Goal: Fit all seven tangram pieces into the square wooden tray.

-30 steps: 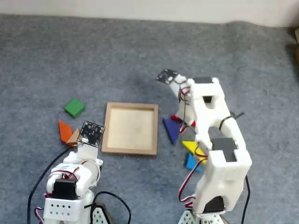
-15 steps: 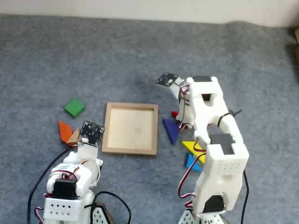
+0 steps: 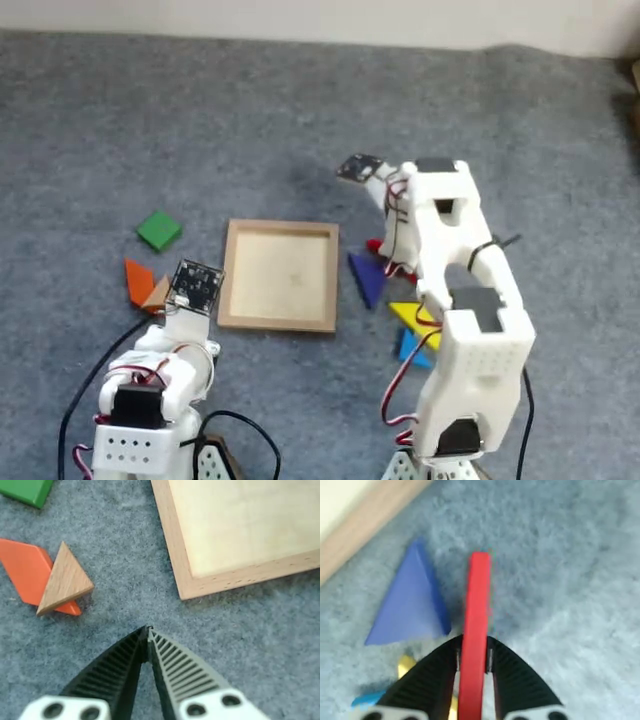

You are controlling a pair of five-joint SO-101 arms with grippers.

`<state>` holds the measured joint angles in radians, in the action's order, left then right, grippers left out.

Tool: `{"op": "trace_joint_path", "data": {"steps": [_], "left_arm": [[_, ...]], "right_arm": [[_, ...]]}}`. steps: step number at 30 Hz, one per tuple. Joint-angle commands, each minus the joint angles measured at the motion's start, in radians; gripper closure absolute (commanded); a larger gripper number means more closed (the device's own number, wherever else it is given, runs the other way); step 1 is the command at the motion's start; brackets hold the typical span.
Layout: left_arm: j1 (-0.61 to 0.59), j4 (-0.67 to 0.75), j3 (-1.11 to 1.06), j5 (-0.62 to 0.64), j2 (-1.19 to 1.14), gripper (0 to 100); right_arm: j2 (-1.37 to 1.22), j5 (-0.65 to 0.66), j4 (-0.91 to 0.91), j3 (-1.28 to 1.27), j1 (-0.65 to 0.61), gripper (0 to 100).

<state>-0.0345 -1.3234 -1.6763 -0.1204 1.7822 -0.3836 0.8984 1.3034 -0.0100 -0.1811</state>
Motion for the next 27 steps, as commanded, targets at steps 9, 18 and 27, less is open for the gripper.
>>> {"op": "trace_joint_path", "data": {"steps": [9,18,27], "left_arm": [[-0.015,-0.003,-0.021,0.008,0.042,99],[-0.015,-0.003,-0.021,0.008,0.042,99],[-0.015,-0.003,-0.021,0.008,0.042,99]], "right_arm": [[0.378,-0.328,0.070,0.033,-0.128,99.3],[0.375,-0.953,-0.104,0.022,-0.354,99.2],[0.191,-1.373,-0.255,0.027,-0.512,99.2]]}}
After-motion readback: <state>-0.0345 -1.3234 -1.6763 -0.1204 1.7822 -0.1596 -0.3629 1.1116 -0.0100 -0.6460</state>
